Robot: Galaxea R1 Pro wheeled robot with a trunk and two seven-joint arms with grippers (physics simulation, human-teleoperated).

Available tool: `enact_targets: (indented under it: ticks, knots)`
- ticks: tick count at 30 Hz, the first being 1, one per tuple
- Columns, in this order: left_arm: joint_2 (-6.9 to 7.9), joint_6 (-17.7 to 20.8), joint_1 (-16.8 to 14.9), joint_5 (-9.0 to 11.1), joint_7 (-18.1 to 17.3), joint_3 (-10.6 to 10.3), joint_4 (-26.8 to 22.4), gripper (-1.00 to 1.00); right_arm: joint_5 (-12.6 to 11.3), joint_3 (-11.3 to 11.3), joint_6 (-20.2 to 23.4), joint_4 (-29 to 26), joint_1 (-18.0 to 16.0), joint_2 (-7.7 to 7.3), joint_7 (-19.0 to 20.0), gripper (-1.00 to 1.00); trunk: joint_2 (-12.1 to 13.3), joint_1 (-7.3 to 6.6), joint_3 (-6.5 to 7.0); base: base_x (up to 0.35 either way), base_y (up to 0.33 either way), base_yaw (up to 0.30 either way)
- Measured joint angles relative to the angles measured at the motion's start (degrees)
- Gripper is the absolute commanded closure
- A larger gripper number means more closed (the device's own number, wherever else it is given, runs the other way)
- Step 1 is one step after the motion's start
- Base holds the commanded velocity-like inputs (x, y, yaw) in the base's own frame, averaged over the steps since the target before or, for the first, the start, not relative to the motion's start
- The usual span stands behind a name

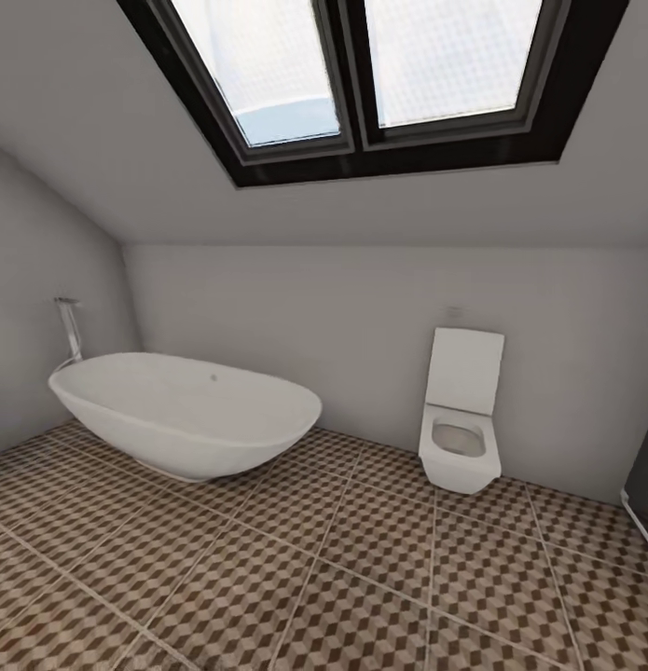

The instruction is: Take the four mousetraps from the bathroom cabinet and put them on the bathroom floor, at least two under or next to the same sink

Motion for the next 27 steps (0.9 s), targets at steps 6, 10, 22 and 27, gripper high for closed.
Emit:
enact_targets:
  ticks: [6, 10, 22, 27]
  knots:
    - [-0.06, 0.0, 0.0, -0.1, 0.0, 0.0, 0.0, 1.00, 0.0, 0.0, 0.0, 0.0, 0.0, 0.00, 0.0, 1.00, 0.0, 0.00, 0.00, 0.000, 0.000, 0.284]
    - [-0.08, -0.1, 0.0, -0.2, 0.0, 0.0, -0.1, 1.00, 0.0, 0.0, 0.0, 0.0, 0.0, 0.00, 0.0, 1.00, 0.0, 0.00, 0.00, 0.000, 0.000, 0.284]
    - [-0.21, -0.1, 0.0, -0.3, 0.0, 0.0, -0.1, 1.00, 0.0, 0.0, 0.0, 0.0, 0.0, 0.00, 0.0, 1.00, 0.0, 0.00, 0.00, 0.000, 0.000, 0.284]
    - [-0.26, -0.1, 0.0, -0.3, 0.0, 0.0, -0.1, 1.00, 0.0, 0.0, 0.0, 0.0, 0.0, 0.00, 0.0, 1.00, 0.0, 0.00, 0.00, 0.000, 0.000, 0.284]
